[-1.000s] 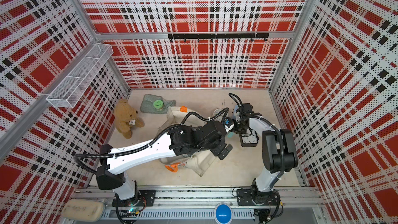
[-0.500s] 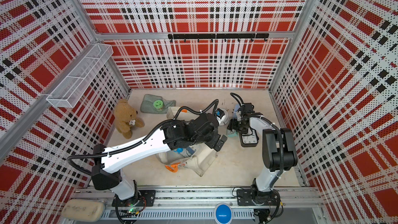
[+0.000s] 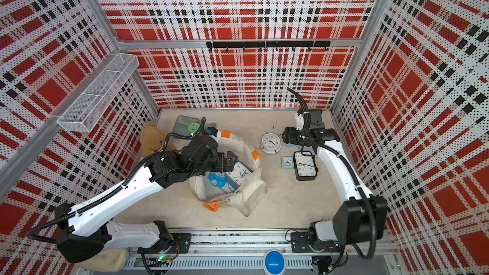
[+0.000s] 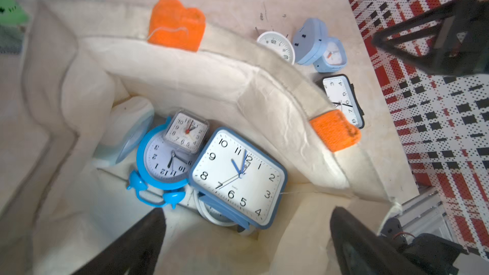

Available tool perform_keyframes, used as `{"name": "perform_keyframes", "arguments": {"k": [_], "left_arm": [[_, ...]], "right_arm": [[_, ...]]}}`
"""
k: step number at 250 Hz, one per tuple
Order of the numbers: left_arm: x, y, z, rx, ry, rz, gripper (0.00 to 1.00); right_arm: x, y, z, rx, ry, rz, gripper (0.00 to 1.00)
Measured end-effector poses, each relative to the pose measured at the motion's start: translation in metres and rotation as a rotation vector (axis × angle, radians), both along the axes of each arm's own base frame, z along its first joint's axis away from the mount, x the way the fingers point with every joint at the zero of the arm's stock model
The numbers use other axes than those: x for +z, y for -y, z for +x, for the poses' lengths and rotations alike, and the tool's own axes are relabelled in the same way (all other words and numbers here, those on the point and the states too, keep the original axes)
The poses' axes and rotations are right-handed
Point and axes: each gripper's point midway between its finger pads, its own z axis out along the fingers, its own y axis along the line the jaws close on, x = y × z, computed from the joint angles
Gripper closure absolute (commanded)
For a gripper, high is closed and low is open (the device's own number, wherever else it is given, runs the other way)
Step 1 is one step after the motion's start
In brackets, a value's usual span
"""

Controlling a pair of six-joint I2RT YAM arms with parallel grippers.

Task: Take the alarm clock out of the canvas bag
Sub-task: Place the alarm at the center of the board, then adjust the canvas bag at the center of the board.

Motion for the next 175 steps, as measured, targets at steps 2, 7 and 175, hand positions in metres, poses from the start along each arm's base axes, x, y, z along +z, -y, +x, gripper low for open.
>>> {"name": "perform_keyframes", "arguments": {"k": [2, 7, 175], "left_arm": [[-0.001, 0.000, 0.000, 0.002, -0.005, -0.001, 0.02], [-0.006, -0.001, -0.001, 0.009, -0.020, -0.001, 0.03], [-0.144, -0.039, -0.074, 0.267, -0.389, -0.059, 0.30]], "right_arm": [[0.005, -0.003, -0.001, 0.006, 0.011, -0.002, 0.32], [0.016, -0.012, -0.005, 0.031, 0.038, 0.002, 0.33], [-0.030, -0.146, -0.130, 0.326, -0.151, -0.152, 0.48]]}}
